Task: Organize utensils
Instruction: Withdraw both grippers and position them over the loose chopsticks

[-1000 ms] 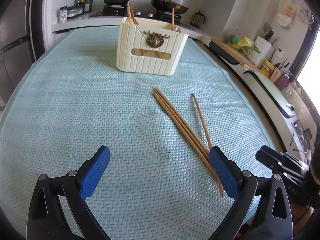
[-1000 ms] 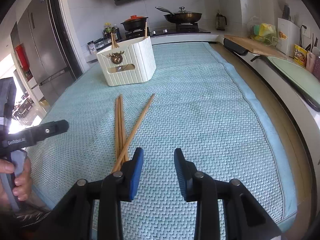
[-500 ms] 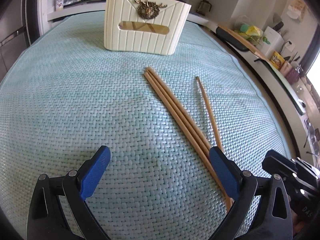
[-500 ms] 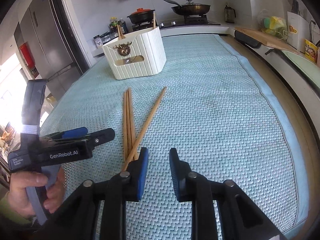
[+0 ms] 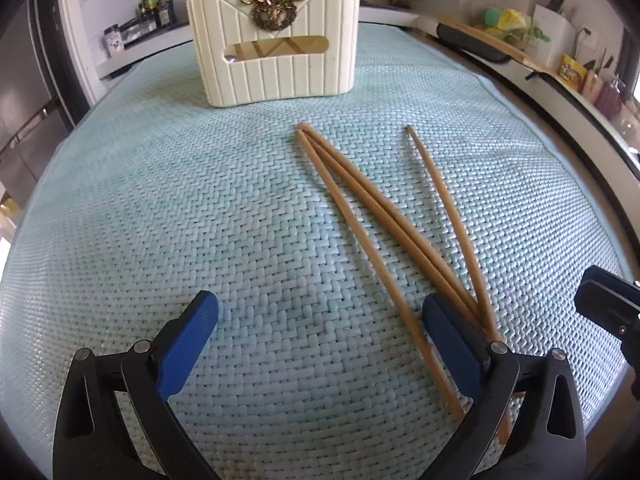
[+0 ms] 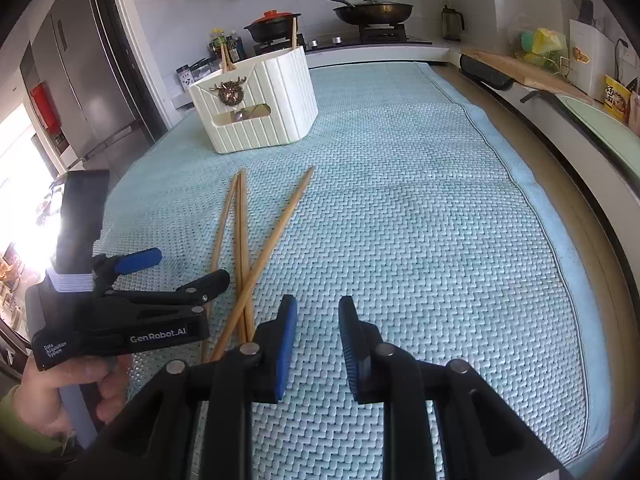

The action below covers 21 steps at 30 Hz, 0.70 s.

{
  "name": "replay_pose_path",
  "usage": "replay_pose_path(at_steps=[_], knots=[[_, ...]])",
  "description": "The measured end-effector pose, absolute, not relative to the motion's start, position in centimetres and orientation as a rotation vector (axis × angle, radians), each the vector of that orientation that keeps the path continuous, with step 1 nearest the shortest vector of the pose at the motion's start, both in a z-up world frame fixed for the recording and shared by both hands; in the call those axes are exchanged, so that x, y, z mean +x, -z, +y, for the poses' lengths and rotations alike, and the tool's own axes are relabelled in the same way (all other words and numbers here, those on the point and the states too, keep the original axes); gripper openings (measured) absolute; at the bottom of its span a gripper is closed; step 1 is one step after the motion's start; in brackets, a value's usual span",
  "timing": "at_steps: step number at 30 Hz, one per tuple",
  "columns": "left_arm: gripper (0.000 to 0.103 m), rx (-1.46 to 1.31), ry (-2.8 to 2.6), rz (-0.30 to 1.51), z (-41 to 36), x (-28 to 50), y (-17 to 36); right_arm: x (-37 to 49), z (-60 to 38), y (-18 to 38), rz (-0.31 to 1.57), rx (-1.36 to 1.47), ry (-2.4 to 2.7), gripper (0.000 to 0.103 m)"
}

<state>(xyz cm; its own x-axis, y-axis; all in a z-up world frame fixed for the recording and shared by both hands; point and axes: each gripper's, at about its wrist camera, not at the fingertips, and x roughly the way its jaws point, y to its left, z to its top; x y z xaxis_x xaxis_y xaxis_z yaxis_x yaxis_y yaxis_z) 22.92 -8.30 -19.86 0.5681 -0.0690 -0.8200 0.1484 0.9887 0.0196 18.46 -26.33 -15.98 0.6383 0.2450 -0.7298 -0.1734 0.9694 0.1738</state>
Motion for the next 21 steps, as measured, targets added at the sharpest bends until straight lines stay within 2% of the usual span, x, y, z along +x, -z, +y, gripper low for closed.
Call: replay_pose_path(at_steps=[11,14,21], knots=[[0.102,0.053,0.101,0.982,-4.1,23.1,19.7,21.9,-24.5,16.7,0.92,0.133,-0.312,0.022],[0.102,0.046,0.08,0.982,-2.8,23.0,19.7,23.1,-22.6,17.7,0.978,0.082,-0.328,0.022],[0.102,0.029,0.022,0.978,-0.3,22.6,19.8,23.3,-21.0,18.1,0.966,-0.012,-0.274,0.019]])
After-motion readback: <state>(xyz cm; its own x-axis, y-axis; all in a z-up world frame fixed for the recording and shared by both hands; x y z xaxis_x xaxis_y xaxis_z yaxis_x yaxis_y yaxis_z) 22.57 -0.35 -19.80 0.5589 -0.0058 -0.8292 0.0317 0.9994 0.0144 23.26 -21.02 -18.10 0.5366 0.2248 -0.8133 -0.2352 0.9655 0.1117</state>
